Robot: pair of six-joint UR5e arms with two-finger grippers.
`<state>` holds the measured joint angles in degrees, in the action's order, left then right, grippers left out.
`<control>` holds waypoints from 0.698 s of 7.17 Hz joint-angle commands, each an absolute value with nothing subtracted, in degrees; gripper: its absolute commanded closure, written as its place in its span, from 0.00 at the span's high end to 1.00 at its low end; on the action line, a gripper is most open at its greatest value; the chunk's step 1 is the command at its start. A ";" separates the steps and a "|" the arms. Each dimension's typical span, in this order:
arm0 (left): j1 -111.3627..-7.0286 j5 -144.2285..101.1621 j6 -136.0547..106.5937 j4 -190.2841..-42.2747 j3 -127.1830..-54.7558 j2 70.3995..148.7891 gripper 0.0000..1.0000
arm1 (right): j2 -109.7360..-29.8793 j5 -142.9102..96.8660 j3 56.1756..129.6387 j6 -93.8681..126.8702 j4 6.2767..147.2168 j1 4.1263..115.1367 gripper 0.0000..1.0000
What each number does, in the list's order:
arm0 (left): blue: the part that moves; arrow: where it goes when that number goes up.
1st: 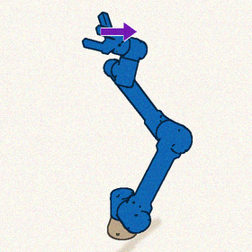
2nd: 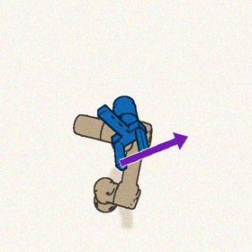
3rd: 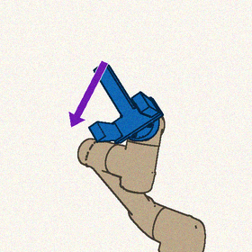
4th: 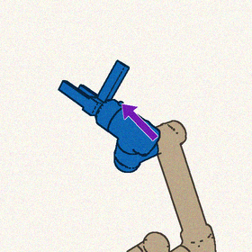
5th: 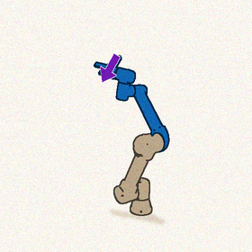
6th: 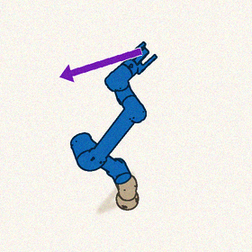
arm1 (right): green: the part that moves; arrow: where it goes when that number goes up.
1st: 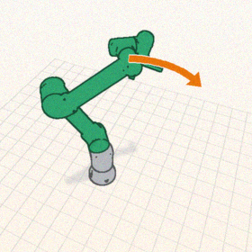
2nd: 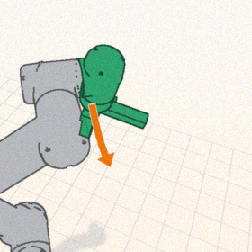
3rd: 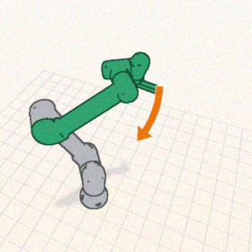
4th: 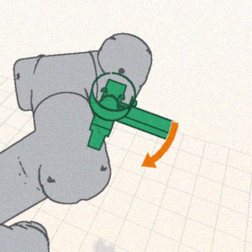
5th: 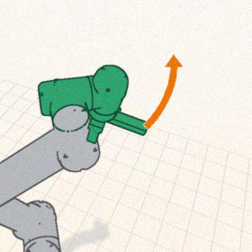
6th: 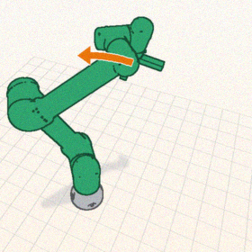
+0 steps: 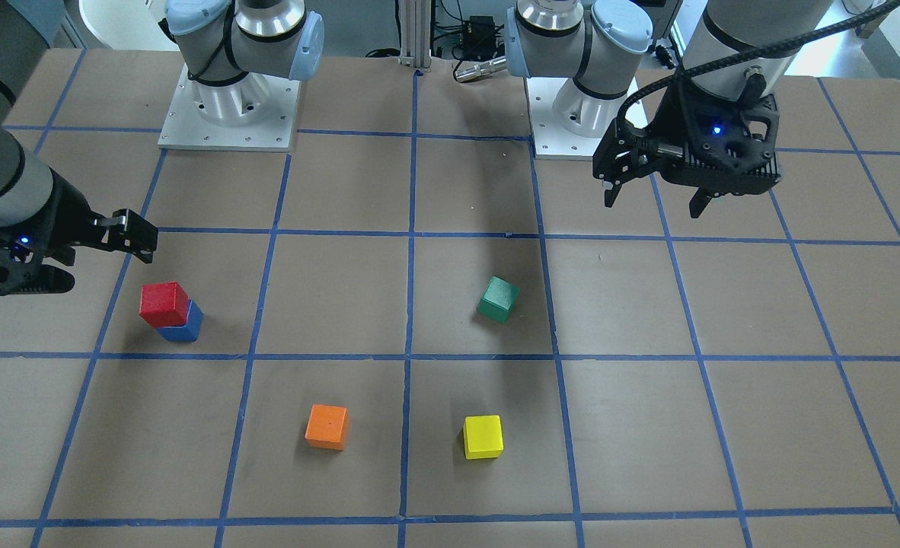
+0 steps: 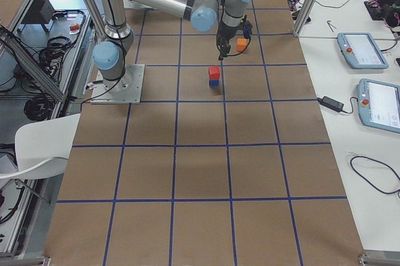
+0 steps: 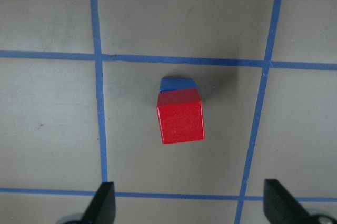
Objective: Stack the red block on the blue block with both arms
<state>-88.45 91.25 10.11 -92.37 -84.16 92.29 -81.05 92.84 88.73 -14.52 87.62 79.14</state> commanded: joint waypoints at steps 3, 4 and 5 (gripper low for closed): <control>-88.42 91.32 10.11 -92.37 -83.85 92.20 1.00 | -83.14 89.31 83.49 -13.02 82.09 86.39 1.00; -88.42 91.32 10.11 -91.85 -84.20 92.20 1.00 | -83.93 89.12 83.67 -8.74 82.00 86.66 1.00; -88.42 91.32 10.11 -91.32 -84.37 92.20 1.00 | -84.37 89.21 84.19 -6.27 82.26 87.53 1.00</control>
<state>-88.42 91.32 10.11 -91.89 -84.15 92.20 -83.71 89.45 83.70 -9.71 82.12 86.65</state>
